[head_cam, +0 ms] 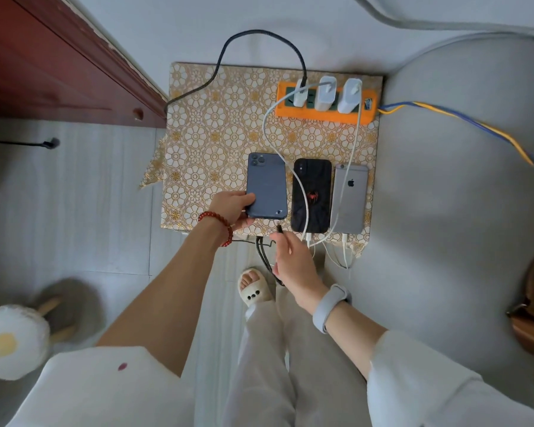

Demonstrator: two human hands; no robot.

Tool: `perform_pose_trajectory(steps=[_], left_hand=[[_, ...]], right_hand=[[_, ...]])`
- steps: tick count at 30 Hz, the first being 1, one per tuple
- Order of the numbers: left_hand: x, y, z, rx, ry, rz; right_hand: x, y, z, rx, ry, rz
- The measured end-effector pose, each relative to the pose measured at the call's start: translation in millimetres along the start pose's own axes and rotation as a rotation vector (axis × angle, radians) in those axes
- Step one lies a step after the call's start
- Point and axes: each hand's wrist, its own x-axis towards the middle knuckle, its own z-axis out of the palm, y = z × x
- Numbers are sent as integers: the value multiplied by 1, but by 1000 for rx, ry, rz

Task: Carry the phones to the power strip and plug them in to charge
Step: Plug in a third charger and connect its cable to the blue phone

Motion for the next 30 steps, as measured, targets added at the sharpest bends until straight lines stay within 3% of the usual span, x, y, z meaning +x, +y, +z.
perform_pose_trajectory(steps=[4, 30], left_hand=[[-2, 1, 3, -16, -6, -2], [-6, -3, 9, -62, -21, -23]], right_hand=[[5, -7, 4, 100, -13, 97], [7, -5, -1, 86, 13, 46]])
